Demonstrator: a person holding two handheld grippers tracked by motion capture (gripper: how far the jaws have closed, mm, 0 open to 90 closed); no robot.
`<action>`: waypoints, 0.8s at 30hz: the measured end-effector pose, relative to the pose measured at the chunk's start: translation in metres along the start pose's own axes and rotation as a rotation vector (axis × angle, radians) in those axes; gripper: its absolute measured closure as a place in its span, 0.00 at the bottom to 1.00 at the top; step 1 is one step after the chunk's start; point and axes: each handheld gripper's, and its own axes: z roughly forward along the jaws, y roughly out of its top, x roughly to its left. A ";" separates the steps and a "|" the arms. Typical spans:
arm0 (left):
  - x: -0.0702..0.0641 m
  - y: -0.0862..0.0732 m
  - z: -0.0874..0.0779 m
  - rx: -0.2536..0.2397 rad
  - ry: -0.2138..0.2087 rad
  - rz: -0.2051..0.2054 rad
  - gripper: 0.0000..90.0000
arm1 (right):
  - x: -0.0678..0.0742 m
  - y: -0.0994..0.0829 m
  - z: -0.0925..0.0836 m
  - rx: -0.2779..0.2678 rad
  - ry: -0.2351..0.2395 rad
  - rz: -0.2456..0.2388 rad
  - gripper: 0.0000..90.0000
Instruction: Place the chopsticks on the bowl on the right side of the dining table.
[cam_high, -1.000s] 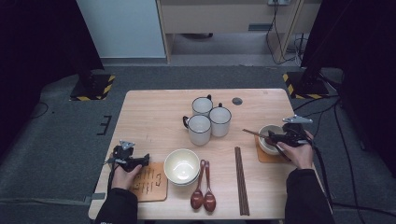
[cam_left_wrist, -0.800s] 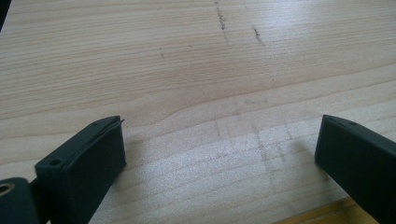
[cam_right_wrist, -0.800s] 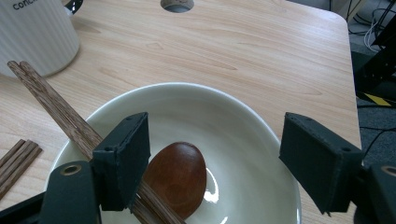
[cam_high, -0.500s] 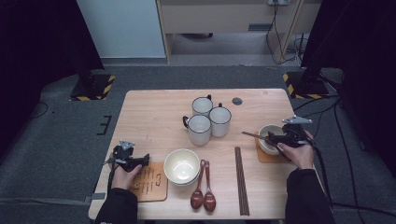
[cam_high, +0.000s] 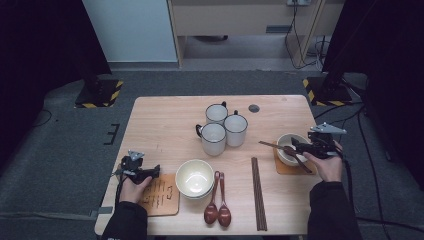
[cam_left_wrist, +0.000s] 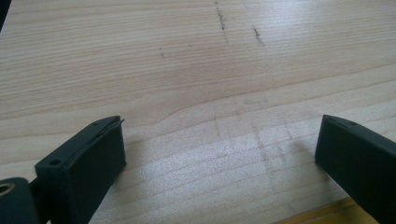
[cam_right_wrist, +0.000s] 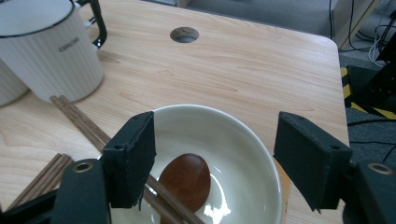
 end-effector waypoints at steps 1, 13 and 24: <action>0.000 0.000 0.000 0.000 0.000 0.000 0.01 | 0.000 0.000 0.000 0.000 0.000 0.000 0.33; 0.000 0.000 0.000 0.000 0.000 0.000 0.01 | -0.009 -0.010 -0.032 -0.054 -0.023 0.038 0.45; 0.000 0.000 0.000 0.000 0.000 0.000 0.01 | -0.013 -0.024 -0.044 -0.037 -0.057 0.063 0.55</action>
